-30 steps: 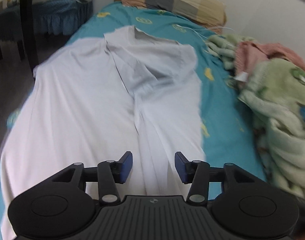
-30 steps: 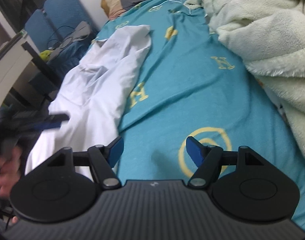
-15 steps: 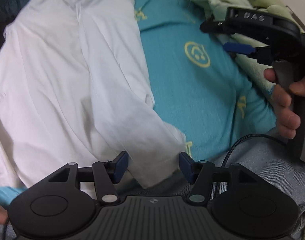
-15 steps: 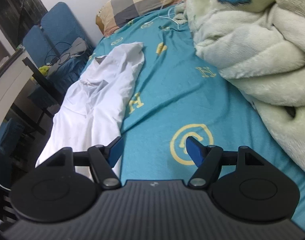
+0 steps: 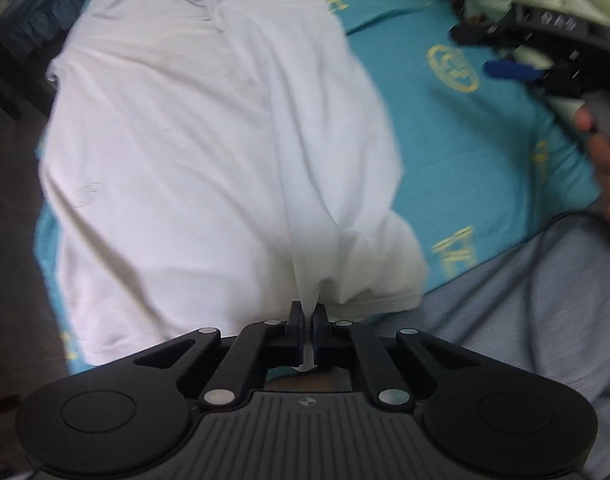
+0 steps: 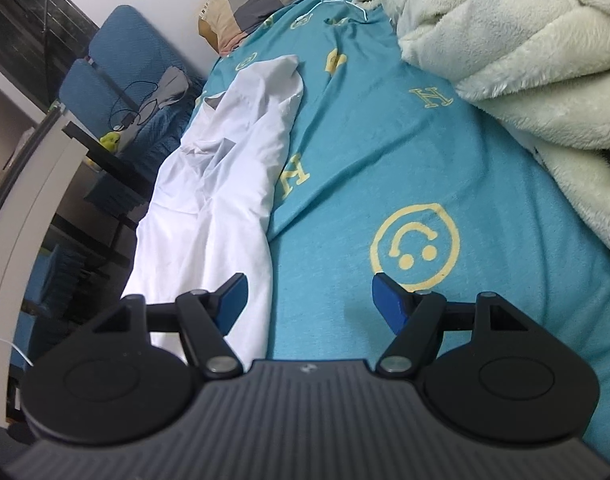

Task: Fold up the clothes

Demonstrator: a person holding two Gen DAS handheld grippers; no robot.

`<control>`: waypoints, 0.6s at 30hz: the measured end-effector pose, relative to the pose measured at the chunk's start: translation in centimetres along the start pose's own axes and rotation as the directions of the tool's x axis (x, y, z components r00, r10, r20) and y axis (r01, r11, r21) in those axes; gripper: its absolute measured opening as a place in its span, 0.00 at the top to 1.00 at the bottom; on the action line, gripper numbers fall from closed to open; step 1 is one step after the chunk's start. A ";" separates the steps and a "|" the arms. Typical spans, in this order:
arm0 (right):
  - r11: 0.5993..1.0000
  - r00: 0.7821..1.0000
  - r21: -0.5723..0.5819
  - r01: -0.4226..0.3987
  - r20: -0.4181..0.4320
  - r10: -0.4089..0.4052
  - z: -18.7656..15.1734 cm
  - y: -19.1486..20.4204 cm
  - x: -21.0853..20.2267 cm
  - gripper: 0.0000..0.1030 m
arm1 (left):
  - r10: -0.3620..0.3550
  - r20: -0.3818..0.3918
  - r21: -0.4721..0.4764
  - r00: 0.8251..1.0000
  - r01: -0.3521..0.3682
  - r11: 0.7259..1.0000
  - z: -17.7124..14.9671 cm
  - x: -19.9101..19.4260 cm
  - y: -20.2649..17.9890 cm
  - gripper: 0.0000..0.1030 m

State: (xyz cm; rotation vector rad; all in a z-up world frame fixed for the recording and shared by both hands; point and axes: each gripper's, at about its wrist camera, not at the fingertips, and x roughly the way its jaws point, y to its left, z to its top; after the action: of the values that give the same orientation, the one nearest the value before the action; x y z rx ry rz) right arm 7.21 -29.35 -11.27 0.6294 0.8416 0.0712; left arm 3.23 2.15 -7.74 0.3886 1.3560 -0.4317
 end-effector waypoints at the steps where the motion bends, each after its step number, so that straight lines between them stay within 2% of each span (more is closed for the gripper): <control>1: 1.000 1.000 0.005 -0.009 -0.002 0.009 0.1 0.0 0.1 0.31 | 0.017 0.002 0.008 1.000 -0.017 1.000 -0.2 -0.1 0.3 0.93; 4: 0.998 0.999 0.032 -0.051 -0.008 0.051 0.5 0.1 0.6 0.31 | -0.010 0.073 0.009 0.997 0.009 1.000 -0.5 -1.4 0.3 0.82; 5: 0.996 0.997 0.045 -0.072 -0.009 0.072 0.7 0.2 0.8 0.31 | -0.004 0.110 0.018 0.994 0.002 1.000 -0.2 -1.8 -0.3 0.75; 7: 0.994 0.995 0.059 -0.095 -0.013 0.096 1.6 0.5 1.5 0.33 | 0.012 0.181 0.034 0.983 -0.018 0.999 -0.1 -2.8 -1.1 0.67; 9: 0.995 0.996 0.050 -0.087 -0.017 0.088 2.8 1.2 2.5 0.33 | -0.004 0.255 0.048 0.967 -0.009 0.999 0.3 -3.4 -2.8 0.65; 15: 0.991 0.992 0.055 -0.119 -0.024 0.120 8.0 2.8 7.3 0.41 | -0.063 0.421 0.099 0.905 0.023 0.995 0.7 -4.0 -7.7 0.48; 17: 0.991 0.992 0.040 -0.126 -0.019 0.126 9.7 3.0 9.4 0.43 | -0.101 0.411 0.156 0.906 0.040 0.987 0.9 -2.4 -9.6 0.48; 18: 0.990 0.991 0.043 -0.135 -0.017 0.136 10.4 2.8 10.6 0.43 | -0.106 0.390 0.181 0.915 0.037 0.983 1.2 -1.3 -10.3 0.48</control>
State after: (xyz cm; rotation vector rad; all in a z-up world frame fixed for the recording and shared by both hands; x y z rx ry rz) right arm 22.29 -29.02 -11.67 0.7263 0.8202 0.1838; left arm -1.27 -7.20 -6.42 0.3682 0.9395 -0.6539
